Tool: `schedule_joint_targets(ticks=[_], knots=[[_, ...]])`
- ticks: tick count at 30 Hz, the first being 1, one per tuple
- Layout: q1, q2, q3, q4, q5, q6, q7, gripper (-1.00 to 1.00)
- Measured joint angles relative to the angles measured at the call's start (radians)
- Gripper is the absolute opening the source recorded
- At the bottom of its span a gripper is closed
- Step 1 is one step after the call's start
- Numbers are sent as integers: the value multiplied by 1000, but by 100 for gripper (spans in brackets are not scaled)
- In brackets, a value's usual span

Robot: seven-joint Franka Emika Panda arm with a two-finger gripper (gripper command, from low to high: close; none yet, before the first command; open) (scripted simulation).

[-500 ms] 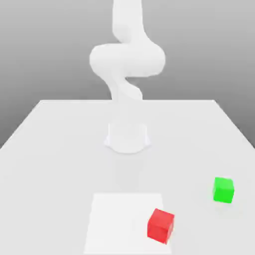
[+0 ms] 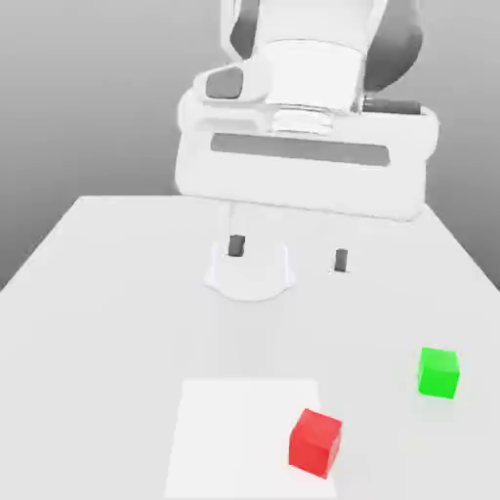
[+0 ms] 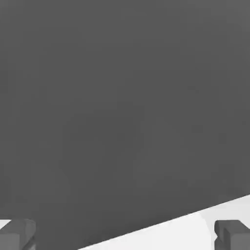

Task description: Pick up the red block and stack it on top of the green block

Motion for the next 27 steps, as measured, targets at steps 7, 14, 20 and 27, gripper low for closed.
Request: schedule_joint_targets(ticks=[7,14,20,27], knots=[[27,242,22,-70,13,111,159,0],[108,487,-65,-63,-58,290,264,-100],[117,505,-76,-60,-70,307,274,-100],[77,311,21,-98,57,155,190,-100]])
